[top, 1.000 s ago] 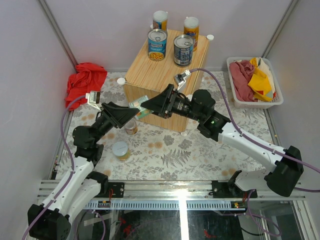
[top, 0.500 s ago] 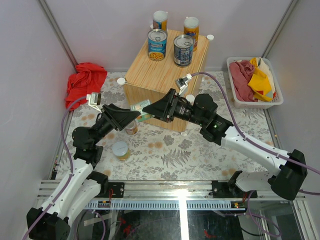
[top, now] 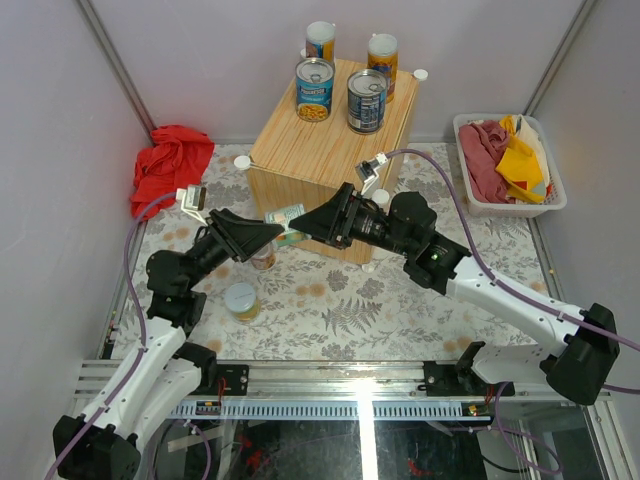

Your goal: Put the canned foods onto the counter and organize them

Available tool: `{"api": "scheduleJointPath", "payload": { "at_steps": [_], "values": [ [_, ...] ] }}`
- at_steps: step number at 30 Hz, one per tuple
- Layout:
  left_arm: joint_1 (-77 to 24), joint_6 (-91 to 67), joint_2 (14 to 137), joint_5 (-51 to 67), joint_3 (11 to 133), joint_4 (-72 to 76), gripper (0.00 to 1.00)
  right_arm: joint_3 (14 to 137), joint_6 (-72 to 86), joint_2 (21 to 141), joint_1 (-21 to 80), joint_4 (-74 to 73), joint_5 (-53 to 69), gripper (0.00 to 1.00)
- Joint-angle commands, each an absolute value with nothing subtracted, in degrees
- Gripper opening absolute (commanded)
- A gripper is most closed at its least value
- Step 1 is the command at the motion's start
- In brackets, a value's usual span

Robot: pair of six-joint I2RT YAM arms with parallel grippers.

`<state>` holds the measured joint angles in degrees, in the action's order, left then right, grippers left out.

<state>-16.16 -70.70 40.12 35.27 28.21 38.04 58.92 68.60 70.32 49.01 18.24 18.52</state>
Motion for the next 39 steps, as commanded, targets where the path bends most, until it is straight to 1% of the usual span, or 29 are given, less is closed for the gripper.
{"api": "scheduleJointPath", "payload": {
  "at_steps": [1,3,7,11,17,24,32,39],
  "values": [
    [-15.2,-67.0,39.7,31.1,32.3,35.8,0.24,59.1,62.6,67.2,48.6,14.0,16.3,0.72],
    [-15.2,-65.0,39.6,31.6,33.3,32.8,0.24,59.5,61.9,67.1,48.6,13.0,16.0,0.74],
    [-15.2,-61.5,39.0,31.6,34.2,26.7,0.23,60.3,59.8,66.6,48.5,10.1,15.1,0.81],
    [-15.2,-59.1,38.1,31.0,33.9,22.9,0.21,60.8,56.8,65.7,48.6,6.2,13.7,0.84],
    [-15.3,-56.1,38.6,30.9,34.7,19.0,0.20,62.4,51.2,64.6,48.6,-1.1,11.8,0.84],
    [-16.7,-50.8,40.0,29.8,38.7,11.9,0.20,67.5,41.6,63.9,49.3,-11.4,8.5,0.84],
    [-19.5,-40.7,43.5,23.0,50.9,-2.4,0.16,75.8,30.5,64.5,53.5,-21.7,-1.3,0.82],
    [-22.3,-33.4,49.6,15.0,63.6,-12.4,0.16,80.7,23.4,65.0,55.5,-26.0,-9.2,0.81]
  ]
}}
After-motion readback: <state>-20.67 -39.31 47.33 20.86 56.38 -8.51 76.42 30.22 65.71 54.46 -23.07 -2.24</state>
